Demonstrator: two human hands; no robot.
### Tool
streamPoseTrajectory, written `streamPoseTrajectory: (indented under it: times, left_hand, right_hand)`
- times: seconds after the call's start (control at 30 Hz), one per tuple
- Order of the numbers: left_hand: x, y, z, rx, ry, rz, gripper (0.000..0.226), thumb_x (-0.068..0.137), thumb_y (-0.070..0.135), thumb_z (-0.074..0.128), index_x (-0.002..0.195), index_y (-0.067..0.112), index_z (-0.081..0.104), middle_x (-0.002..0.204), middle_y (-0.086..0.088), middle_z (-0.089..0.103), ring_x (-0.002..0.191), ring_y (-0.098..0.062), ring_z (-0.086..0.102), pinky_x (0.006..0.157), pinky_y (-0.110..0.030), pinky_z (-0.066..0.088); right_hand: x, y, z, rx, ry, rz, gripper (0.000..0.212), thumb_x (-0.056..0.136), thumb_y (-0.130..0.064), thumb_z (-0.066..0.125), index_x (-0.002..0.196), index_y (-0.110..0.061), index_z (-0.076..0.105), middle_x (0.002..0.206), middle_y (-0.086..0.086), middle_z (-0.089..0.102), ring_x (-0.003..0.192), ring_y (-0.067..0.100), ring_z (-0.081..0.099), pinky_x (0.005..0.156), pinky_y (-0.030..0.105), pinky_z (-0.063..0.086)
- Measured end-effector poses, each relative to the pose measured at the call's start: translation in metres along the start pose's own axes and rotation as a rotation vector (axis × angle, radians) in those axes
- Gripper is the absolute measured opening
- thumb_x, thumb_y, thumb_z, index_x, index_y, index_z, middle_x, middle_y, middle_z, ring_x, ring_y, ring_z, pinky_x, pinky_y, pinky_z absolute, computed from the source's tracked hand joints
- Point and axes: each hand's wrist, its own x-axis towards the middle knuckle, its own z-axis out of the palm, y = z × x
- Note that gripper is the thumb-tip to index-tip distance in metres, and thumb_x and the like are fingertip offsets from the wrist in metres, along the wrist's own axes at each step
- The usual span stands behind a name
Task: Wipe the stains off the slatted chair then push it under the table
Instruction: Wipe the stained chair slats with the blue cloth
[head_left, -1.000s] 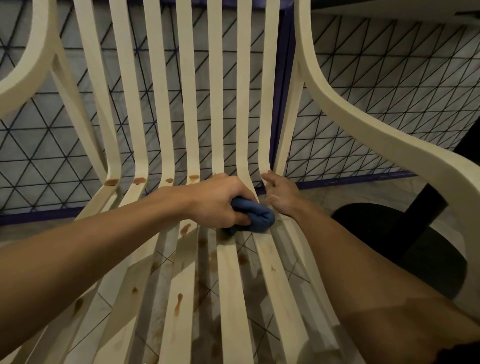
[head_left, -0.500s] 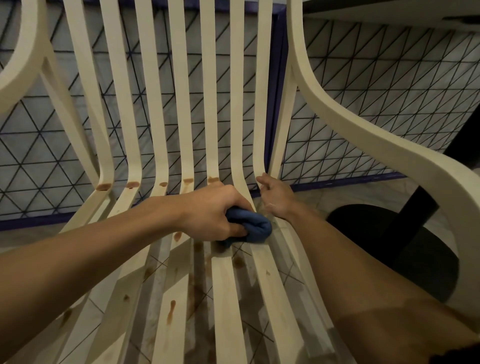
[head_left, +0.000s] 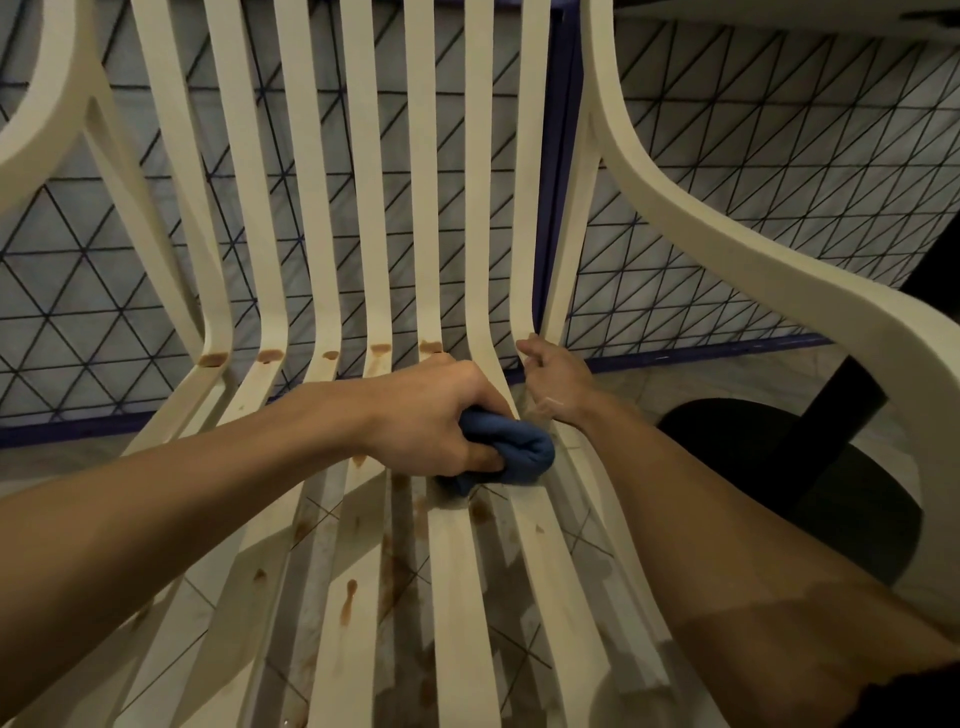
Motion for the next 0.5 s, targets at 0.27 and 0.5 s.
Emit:
streamPoseTrajectory:
  times: [0.27,0.5]
  left_hand:
    - [0.003,0.004,0.004,0.057,0.050,-0.021,0.015,0.087,0.032,0.066,0.096,0.020,0.070,0.083,0.002,0.069,0.073,-0.008,0.065,0.067,-0.037,0.056]
    - [-0.012,0.024,0.004,0.023,-0.092,0.057,0.014,0.088,0.031,0.066,0.100,0.026,0.071,0.084,0.007,0.069,0.077,-0.003,0.063,0.068,-0.023,0.052]
  right_hand:
    - [-0.001,-0.001,0.000,-0.017,0.001,0.000,0.044,0.104,-0.010,0.036,0.147,-0.014,0.042,0.161,-0.001,0.023,0.147,0.017,0.024,0.106,0.012,0.015]
    - [-0.002,0.002,-0.002,0.019,-0.053,-0.005,0.047,0.104,-0.011,0.035,0.150,-0.016,0.037,0.162,-0.005,0.018,0.148,0.014,0.019,0.110,0.017,0.013]
